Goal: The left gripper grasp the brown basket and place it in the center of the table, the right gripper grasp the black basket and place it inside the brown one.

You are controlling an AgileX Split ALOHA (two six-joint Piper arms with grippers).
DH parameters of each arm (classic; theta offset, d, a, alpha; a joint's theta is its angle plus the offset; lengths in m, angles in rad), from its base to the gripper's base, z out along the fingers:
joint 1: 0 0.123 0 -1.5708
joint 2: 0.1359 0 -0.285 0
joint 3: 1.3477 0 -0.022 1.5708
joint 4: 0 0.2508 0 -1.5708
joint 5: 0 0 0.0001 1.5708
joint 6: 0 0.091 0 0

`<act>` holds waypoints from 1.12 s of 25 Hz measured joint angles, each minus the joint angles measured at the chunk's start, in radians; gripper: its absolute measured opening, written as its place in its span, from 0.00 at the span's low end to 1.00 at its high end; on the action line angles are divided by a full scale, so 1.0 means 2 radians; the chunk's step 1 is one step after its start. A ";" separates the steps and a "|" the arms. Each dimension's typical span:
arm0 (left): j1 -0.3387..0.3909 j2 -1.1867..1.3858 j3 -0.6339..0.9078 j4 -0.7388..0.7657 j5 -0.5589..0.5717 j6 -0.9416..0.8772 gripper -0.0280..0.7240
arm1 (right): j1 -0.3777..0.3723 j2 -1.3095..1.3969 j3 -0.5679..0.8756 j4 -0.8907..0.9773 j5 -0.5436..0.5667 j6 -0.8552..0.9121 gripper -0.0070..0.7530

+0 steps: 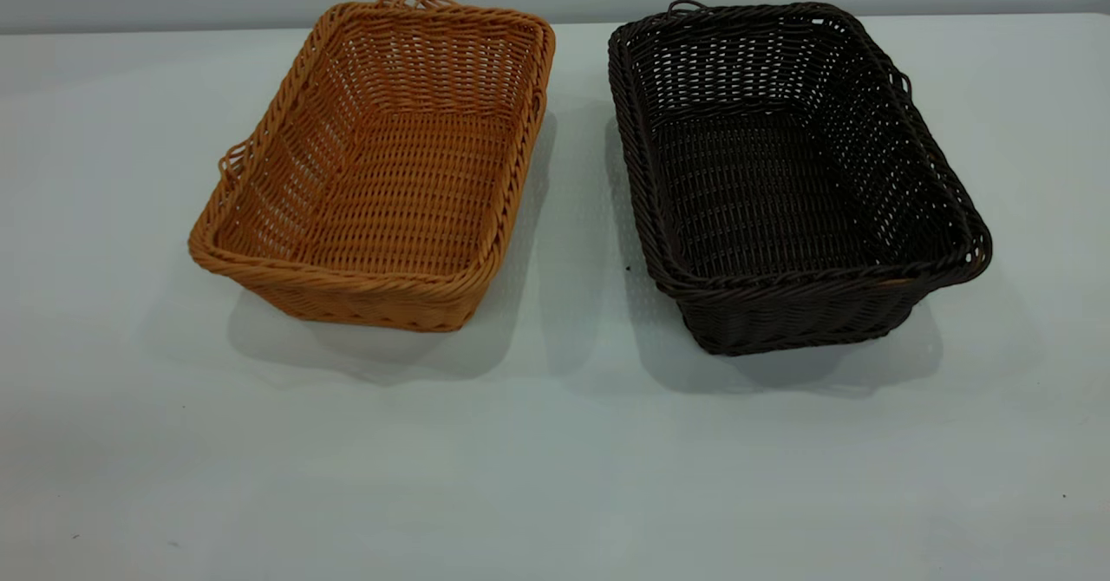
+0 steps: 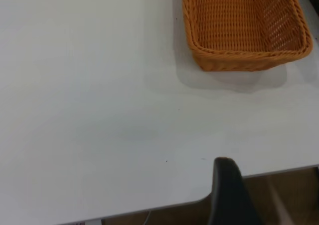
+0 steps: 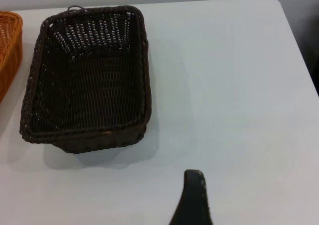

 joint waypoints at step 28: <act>0.000 0.000 0.001 0.000 -0.005 0.000 0.53 | 0.000 0.000 0.000 0.000 0.000 0.000 0.57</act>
